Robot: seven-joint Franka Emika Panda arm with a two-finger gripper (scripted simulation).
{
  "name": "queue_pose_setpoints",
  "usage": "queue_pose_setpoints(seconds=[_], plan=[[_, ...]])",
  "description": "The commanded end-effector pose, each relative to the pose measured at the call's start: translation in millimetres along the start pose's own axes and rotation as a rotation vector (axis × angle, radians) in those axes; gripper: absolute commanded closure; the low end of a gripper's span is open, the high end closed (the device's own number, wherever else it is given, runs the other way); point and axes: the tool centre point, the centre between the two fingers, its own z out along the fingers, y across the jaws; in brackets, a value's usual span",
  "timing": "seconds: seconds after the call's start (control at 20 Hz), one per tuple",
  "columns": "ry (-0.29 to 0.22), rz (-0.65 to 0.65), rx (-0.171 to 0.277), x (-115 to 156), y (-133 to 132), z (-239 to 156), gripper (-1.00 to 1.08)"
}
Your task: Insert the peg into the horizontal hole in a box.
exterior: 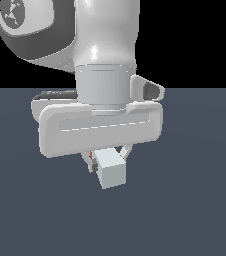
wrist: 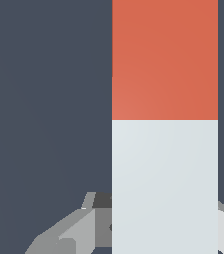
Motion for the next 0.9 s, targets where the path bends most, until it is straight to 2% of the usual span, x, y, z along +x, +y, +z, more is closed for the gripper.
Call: queue_pose_setpoints(seconds=[0.0, 0.45, 0.85], plan=[[-0.001, 0.042, -0.002, 14, 10, -9, 1.08], [-0.001, 0.181, -0.002, 56, 48, -35, 1.08], [-0.002, 0.256, -0.002, 75, 72, -49, 1.08]])
